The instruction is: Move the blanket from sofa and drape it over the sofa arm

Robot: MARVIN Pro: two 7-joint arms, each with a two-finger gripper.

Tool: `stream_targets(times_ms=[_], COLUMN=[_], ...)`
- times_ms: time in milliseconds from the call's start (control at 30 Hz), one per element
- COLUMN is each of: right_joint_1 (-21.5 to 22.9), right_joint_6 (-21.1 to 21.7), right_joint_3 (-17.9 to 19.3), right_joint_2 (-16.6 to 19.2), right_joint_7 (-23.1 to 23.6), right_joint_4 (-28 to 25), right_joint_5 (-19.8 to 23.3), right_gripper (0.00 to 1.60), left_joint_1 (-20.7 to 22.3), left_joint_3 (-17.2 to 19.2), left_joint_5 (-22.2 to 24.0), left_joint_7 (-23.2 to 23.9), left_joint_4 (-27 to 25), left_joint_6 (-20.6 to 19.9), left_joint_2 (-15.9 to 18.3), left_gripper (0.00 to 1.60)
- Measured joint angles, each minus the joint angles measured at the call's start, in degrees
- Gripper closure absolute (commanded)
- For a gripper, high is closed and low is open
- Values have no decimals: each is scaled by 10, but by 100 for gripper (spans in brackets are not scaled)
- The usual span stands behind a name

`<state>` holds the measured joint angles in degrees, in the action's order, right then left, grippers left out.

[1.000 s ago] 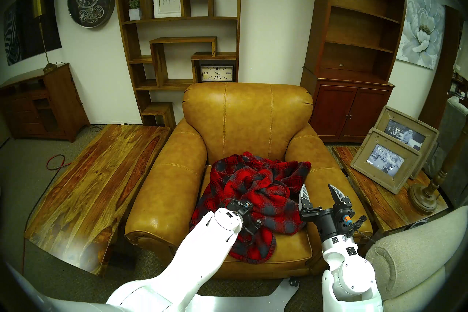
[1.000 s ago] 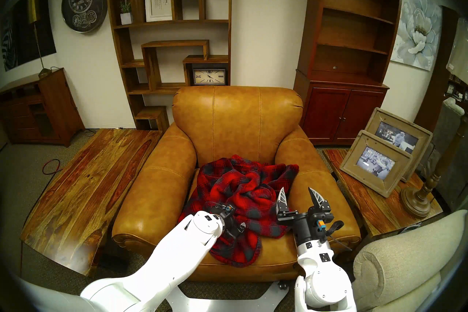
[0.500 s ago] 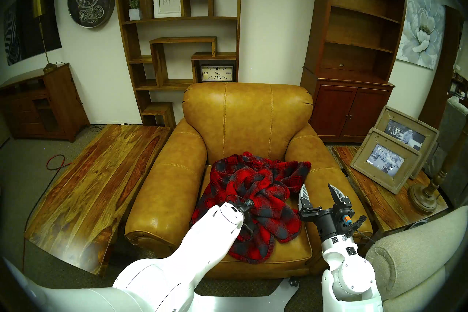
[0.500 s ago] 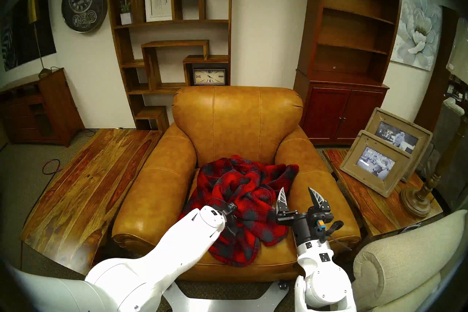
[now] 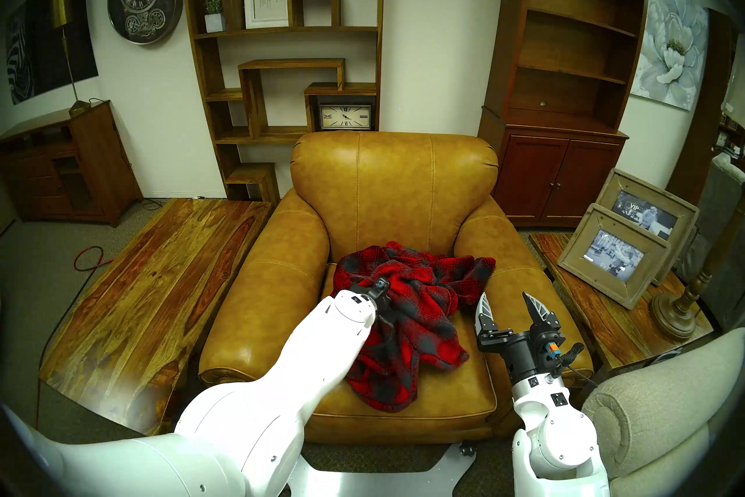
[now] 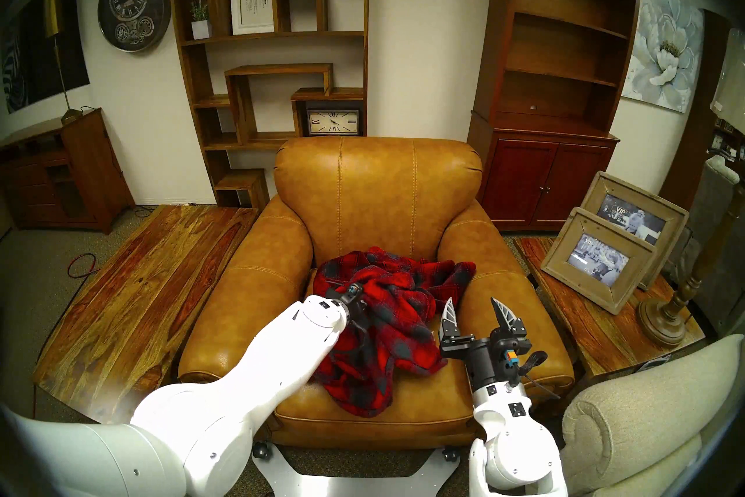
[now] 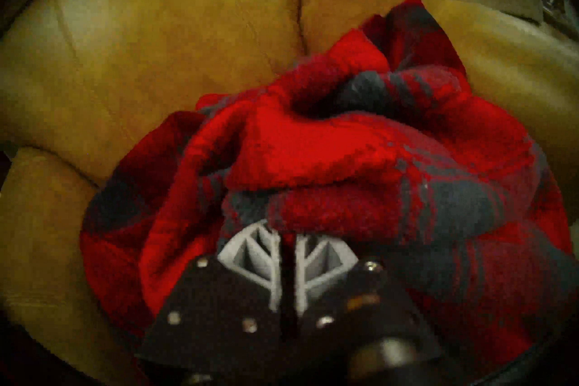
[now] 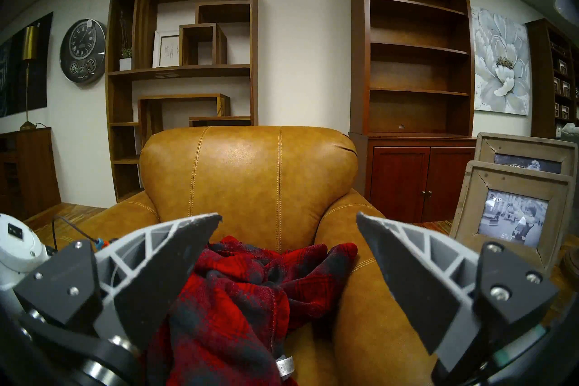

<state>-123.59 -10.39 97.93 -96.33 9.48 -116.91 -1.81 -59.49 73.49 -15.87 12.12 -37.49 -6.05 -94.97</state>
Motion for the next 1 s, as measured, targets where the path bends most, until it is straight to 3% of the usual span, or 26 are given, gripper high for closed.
stream_targets(times_ms=[633,1000], right_joint_1=[0,1], right_joint_6=[0,0], right_joint_3=[0,0], right_joint_2=[0,0], right_joint_7=[0,0], right_joint_4=[1,1], right_joint_5=[0,0], right_gripper=[0,0], left_joint_1=[10,-11], left_joint_3=[132,208], left_joint_5=[67,105], left_joint_7=[80,148], left_joint_4=[-127,-190], left_joint_6=[-1,-54], left_joint_2=[107,168], left_gripper=[160,160])
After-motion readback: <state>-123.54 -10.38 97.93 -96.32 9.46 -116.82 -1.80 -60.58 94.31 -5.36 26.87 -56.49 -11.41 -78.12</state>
